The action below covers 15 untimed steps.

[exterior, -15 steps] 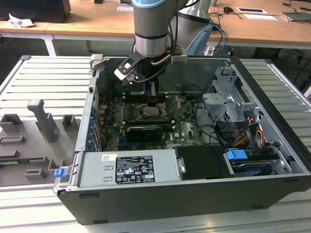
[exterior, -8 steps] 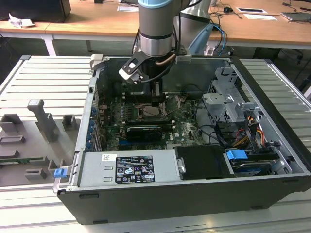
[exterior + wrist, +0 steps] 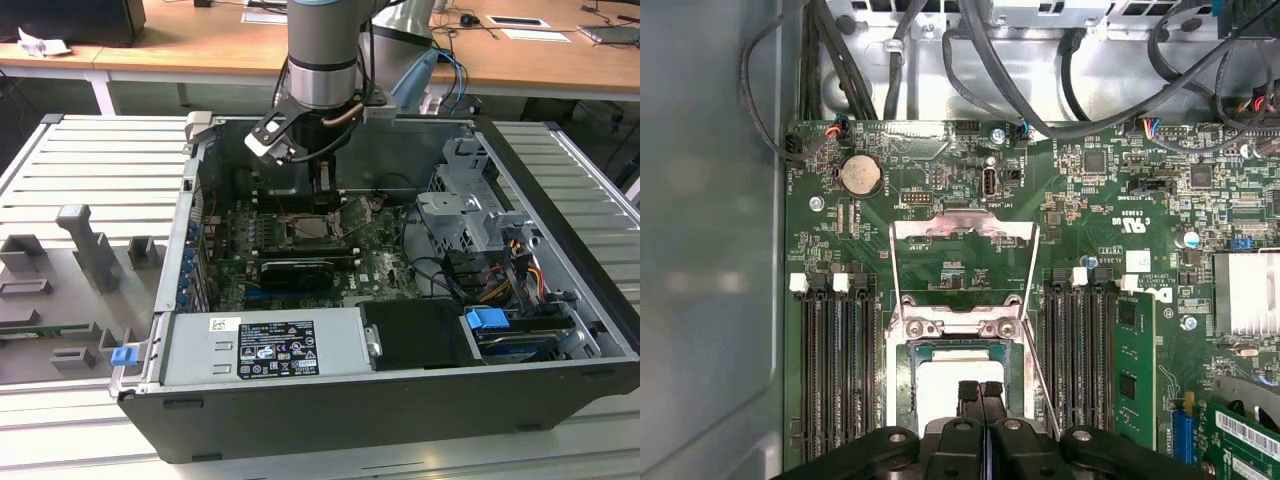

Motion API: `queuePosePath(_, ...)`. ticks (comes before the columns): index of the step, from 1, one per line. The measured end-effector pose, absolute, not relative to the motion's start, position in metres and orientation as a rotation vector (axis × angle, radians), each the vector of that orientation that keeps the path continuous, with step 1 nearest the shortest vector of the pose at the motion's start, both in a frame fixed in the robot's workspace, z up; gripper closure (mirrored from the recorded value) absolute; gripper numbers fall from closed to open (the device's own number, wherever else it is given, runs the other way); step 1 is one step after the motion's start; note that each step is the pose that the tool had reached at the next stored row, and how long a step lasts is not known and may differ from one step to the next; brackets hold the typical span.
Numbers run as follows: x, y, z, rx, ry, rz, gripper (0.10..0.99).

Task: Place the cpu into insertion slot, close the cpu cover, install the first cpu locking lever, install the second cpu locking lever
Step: 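Close the cpu cover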

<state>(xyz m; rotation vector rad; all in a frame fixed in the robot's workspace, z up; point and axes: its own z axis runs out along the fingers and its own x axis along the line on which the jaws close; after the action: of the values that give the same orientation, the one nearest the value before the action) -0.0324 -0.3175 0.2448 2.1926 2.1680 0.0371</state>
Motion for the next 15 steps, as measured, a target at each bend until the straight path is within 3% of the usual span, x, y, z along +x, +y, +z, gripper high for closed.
queuePosePath(9,-0.032,-0.318,0.286,2.195,2.171,0.027,0.98)
queuePosePath(15,-0.014,-0.318,0.287,2.198,2.173,0.027,0.98)
